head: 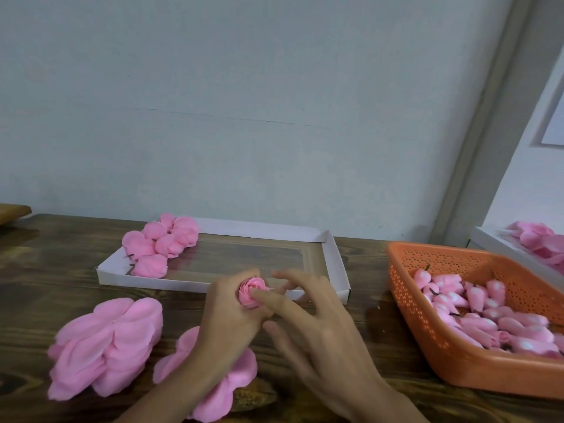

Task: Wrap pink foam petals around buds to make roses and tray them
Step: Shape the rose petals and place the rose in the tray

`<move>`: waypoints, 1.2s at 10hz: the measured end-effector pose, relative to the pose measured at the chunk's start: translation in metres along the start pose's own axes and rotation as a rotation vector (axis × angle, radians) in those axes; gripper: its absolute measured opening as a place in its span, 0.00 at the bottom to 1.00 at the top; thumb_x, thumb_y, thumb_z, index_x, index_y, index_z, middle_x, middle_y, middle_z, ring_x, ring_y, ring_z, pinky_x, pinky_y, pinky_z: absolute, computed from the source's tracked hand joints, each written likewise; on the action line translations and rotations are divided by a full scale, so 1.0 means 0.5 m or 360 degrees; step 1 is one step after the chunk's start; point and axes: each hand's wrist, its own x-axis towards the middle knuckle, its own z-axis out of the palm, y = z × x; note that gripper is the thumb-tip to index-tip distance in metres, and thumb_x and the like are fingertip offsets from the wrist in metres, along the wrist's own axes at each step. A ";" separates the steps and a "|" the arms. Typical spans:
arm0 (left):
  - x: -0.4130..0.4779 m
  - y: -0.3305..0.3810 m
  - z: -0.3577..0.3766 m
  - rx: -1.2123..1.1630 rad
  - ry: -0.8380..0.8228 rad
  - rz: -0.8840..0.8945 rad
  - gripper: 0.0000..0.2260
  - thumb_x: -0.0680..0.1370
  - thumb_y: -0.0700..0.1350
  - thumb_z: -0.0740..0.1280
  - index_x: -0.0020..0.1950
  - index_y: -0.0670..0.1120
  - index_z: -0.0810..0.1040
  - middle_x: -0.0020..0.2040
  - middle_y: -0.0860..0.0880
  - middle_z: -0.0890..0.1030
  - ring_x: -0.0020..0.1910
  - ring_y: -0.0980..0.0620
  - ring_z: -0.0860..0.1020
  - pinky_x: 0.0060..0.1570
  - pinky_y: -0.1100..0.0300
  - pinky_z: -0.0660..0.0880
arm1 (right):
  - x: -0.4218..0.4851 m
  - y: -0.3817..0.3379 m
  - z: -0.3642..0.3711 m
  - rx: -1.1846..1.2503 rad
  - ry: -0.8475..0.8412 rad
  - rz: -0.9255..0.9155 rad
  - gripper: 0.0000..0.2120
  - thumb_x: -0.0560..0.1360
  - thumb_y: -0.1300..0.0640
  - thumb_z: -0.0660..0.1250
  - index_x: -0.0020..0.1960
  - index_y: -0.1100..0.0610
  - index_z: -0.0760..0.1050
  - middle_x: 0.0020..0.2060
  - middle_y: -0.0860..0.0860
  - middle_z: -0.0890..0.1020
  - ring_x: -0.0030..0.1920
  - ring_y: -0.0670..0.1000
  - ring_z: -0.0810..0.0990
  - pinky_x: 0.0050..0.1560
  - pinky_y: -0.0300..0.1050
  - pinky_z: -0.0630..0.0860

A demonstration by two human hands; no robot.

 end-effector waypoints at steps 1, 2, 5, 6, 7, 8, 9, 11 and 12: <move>0.002 0.022 -0.108 0.0016 0.0183 0.0107 0.21 0.71 0.27 0.76 0.43 0.56 0.84 0.38 0.57 0.86 0.38 0.61 0.83 0.38 0.69 0.79 | 0.002 -0.003 -0.001 0.0008 0.0043 -0.0023 0.20 0.82 0.54 0.69 0.73 0.48 0.77 0.70 0.51 0.75 0.59 0.50 0.77 0.54 0.47 0.78; 0.003 0.010 -0.108 -0.0061 0.0027 0.0130 0.20 0.70 0.30 0.77 0.42 0.57 0.83 0.37 0.56 0.86 0.36 0.62 0.82 0.38 0.68 0.79 | 0.001 -0.006 0.002 0.0066 0.0068 -0.0002 0.20 0.82 0.52 0.67 0.74 0.50 0.76 0.70 0.50 0.76 0.60 0.51 0.78 0.57 0.47 0.77; 0.000 0.005 -0.111 -0.0002 0.0043 0.0080 0.17 0.71 0.31 0.77 0.42 0.54 0.83 0.36 0.54 0.85 0.38 0.58 0.83 0.42 0.63 0.79 | 0.000 -0.002 0.007 0.0131 0.0045 0.0031 0.19 0.82 0.49 0.67 0.73 0.46 0.74 0.72 0.45 0.73 0.64 0.47 0.76 0.59 0.44 0.77; -0.004 0.019 -0.107 -0.0296 0.0101 0.0016 0.11 0.76 0.36 0.75 0.37 0.48 0.83 0.34 0.48 0.83 0.35 0.54 0.81 0.36 0.62 0.78 | -0.005 -0.007 0.025 0.0807 0.0272 0.0474 0.22 0.79 0.54 0.73 0.69 0.41 0.73 0.63 0.41 0.78 0.62 0.50 0.81 0.57 0.44 0.81; -0.015 0.038 -0.097 -0.0904 -0.0026 -0.0230 0.09 0.71 0.48 0.79 0.49 0.50 0.86 0.45 0.41 0.86 0.45 0.50 0.85 0.37 0.59 0.79 | -0.004 -0.021 0.045 0.1244 0.0244 0.0734 0.21 0.76 0.58 0.76 0.63 0.41 0.76 0.56 0.43 0.84 0.57 0.49 0.85 0.54 0.41 0.83; -0.031 0.039 -0.077 -0.1146 -0.0176 -0.0447 0.25 0.63 0.58 0.77 0.57 0.50 0.86 0.51 0.44 0.87 0.48 0.48 0.85 0.41 0.56 0.80 | -0.005 -0.035 0.058 0.1225 0.0187 0.0742 0.20 0.76 0.58 0.74 0.64 0.41 0.78 0.53 0.43 0.86 0.53 0.47 0.87 0.52 0.39 0.83; -0.041 0.035 -0.071 -0.1146 -0.0255 -0.0370 0.12 0.67 0.56 0.77 0.44 0.50 0.85 0.56 0.44 0.86 0.51 0.49 0.86 0.45 0.58 0.81 | -0.006 -0.036 0.059 0.1212 0.0248 0.0812 0.17 0.75 0.55 0.72 0.62 0.42 0.80 0.51 0.45 0.87 0.51 0.48 0.88 0.51 0.43 0.84; -0.025 0.034 -0.105 -0.1138 -0.0498 -0.0336 0.28 0.69 0.55 0.80 0.46 0.32 0.72 0.55 0.36 0.85 0.55 0.35 0.76 0.41 0.48 0.64 | 0.016 -0.043 0.053 0.2107 0.0011 0.1138 0.12 0.76 0.54 0.71 0.58 0.52 0.85 0.44 0.49 0.85 0.44 0.48 0.81 0.47 0.43 0.79; -0.023 0.041 -0.108 -0.1053 -0.0487 -0.0278 0.17 0.70 0.54 0.79 0.38 0.41 0.79 0.49 0.38 0.85 0.54 0.34 0.83 0.37 0.52 0.65 | 0.019 -0.048 0.059 0.2408 -0.0028 0.1241 0.10 0.77 0.57 0.70 0.56 0.52 0.86 0.44 0.54 0.83 0.43 0.51 0.81 0.44 0.44 0.79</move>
